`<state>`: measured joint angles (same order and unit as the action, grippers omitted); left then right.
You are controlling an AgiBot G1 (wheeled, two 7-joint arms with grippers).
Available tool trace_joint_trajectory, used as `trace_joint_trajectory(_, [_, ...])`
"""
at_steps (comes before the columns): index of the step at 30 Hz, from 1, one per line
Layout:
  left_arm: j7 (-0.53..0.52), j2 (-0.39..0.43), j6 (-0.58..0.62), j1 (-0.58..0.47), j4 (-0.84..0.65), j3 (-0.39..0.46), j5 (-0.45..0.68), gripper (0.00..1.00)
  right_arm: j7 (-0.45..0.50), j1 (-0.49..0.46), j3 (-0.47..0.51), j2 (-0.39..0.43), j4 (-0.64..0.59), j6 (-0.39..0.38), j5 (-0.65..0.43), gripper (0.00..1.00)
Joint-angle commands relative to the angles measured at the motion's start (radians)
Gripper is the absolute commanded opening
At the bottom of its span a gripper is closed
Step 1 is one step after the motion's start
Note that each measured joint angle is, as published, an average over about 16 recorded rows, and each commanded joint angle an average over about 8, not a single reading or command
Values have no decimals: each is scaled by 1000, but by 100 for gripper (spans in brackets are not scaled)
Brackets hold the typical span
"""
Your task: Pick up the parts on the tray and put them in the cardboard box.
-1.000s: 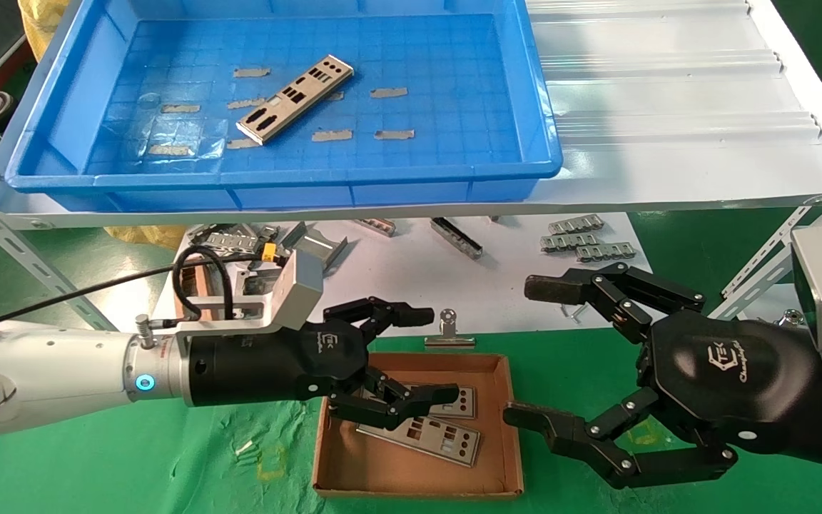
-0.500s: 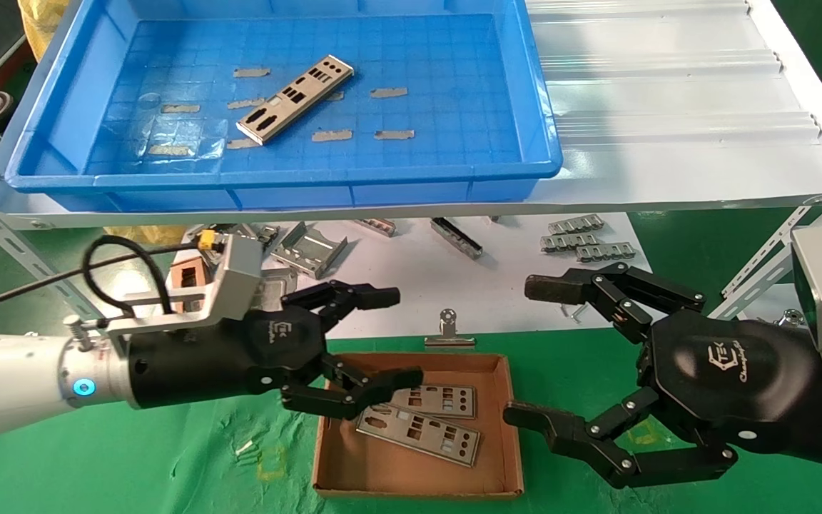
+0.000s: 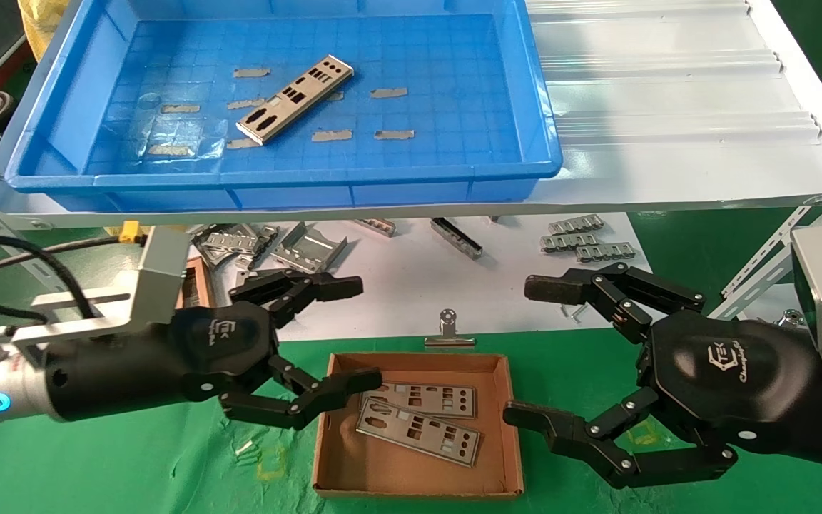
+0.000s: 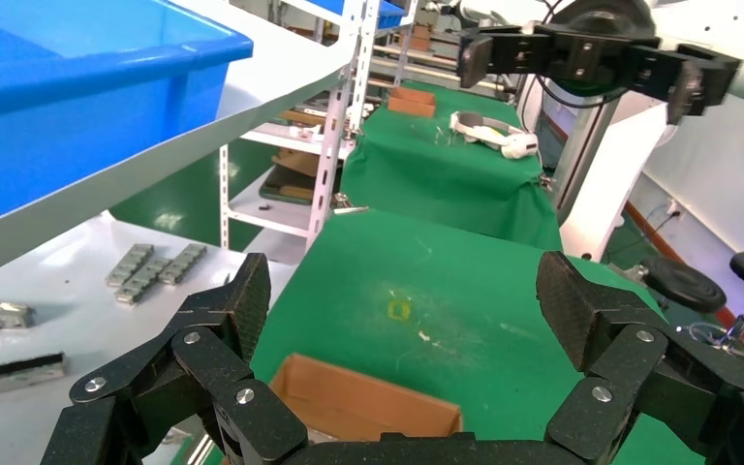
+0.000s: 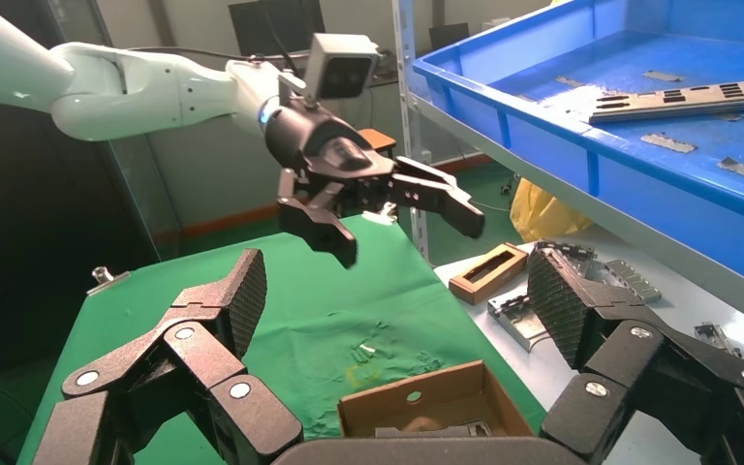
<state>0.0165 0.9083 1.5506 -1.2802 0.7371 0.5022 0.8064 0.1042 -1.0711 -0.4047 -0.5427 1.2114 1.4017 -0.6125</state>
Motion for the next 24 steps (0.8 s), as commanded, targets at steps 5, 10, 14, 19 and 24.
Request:
trace_joint_trajectory(5, [-40, -58, -11, 40, 107, -44, -15, 100, 0, 0, 0, 0, 0, 0, 0, 100])
trace_joint_trajectory(10, [-73, -107, -20, 74, 196, -80, -27, 100, 0, 0, 0, 0, 0, 0, 0, 100])
trace_joint_trajectory(14, [-100, -146, -27, 101, 268, -109, -37, 100, 0, 0, 0, 0, 0, 0, 0, 100])
trace_joint_trajectory(19, [-133, -194, -36, 134, 357, -145, -50, 100, 0, 0, 0, 0, 0, 0, 0, 100])
trace_joint_trajectory(24, [-167, -242, -45, 168, 446, -182, -62, 100, 0, 0, 0, 0, 0, 0, 0, 100])
